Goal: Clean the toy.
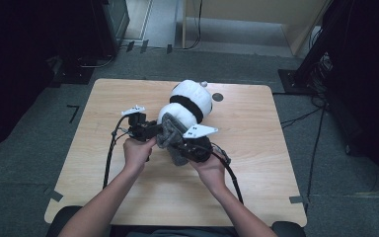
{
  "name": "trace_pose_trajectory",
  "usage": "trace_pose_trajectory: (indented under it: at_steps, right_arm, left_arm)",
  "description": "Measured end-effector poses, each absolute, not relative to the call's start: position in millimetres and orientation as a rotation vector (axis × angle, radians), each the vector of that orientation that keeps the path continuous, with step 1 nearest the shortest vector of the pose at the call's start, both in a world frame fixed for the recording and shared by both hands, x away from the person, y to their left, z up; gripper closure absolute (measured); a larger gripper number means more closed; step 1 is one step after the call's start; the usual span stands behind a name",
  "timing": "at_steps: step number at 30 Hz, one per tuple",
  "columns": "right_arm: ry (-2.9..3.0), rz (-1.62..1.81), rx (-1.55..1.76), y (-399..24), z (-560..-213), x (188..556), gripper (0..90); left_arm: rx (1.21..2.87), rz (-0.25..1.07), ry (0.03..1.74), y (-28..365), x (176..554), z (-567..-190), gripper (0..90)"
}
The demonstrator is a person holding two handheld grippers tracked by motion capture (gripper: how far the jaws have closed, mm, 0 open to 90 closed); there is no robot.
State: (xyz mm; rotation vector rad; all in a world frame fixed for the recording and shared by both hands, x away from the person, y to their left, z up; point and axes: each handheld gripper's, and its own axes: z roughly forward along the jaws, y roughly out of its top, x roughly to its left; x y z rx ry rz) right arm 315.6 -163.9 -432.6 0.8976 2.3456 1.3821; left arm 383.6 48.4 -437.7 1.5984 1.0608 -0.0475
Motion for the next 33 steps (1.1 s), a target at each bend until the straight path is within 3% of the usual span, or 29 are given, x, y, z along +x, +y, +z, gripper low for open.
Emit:
trace_pose_trajectory:
  at_steps: [6,15,23,33]
  right_arm:
    - [2.399,1.277,0.843,-153.5,-452.9,316.1,80.4]
    - [2.392,1.224,0.948,-173.5,-473.5,333.9,80.4]
    - [2.35,1.206,1.047,-197.3,-471.0,344.8,80.4]
    - [2.266,1.219,1.175,-228.1,-462.6,351.7,80.3]
  left_arm:
    - [1.562,-0.077,1.065,52.1,384.4,-435.5,55.5]
    - [1.552,-0.085,1.055,60.1,386.2,-433.2,55.5]
    - [1.554,-0.081,1.056,66.8,388.7,-433.6,55.5]
    - [1.584,0.02,1.055,79.9,391.6,-430.8,55.4]
